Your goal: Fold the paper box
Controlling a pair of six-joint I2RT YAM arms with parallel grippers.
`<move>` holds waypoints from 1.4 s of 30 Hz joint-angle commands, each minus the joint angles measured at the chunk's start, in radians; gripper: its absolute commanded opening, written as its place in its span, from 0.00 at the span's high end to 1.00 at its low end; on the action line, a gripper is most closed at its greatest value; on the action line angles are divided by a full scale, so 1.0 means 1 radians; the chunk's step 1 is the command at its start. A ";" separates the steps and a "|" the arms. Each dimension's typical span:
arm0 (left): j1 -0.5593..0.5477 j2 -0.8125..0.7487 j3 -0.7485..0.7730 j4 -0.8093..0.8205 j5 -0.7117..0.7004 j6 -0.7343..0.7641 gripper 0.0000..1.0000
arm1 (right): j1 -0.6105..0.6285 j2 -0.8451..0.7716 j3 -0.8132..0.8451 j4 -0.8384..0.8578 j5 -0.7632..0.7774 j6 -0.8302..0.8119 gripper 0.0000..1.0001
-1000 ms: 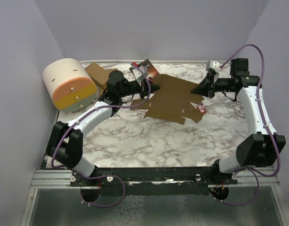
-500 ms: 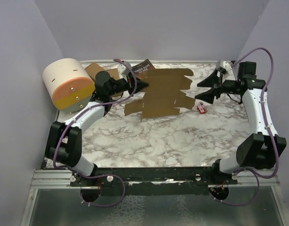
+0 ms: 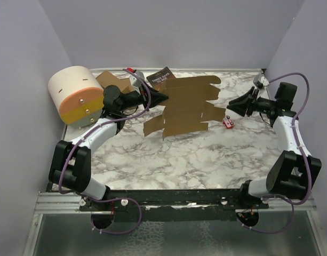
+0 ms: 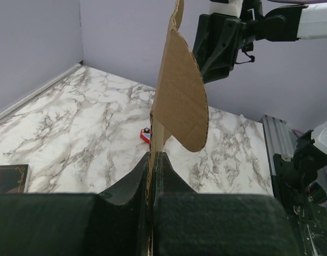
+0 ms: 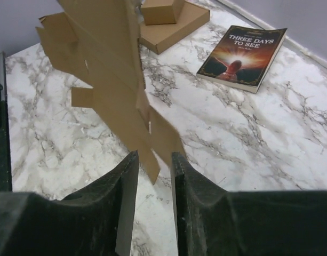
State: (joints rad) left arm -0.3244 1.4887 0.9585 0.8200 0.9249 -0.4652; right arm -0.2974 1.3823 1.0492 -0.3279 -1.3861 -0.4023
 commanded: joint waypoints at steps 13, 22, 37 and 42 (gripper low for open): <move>0.001 0.007 -0.027 0.306 0.100 -0.209 1.00 | 0.103 -0.002 -0.064 0.289 -0.033 0.114 0.63; 0.000 0.019 -0.026 0.324 0.100 -0.224 1.00 | 0.132 -0.004 -0.060 0.287 -0.046 0.117 0.62; -0.010 0.047 -0.014 0.400 0.109 -0.289 1.00 | 0.178 -0.028 -0.139 0.542 -0.105 0.341 0.51; -0.018 0.065 -0.011 0.451 0.109 -0.325 1.00 | 0.192 -0.049 -0.200 0.718 -0.125 0.461 0.49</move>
State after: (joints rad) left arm -0.3344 1.5368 0.9333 1.1759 1.0119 -0.7441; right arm -0.1196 1.3682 0.8867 0.1841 -1.4685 -0.0837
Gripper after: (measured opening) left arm 0.018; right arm 0.508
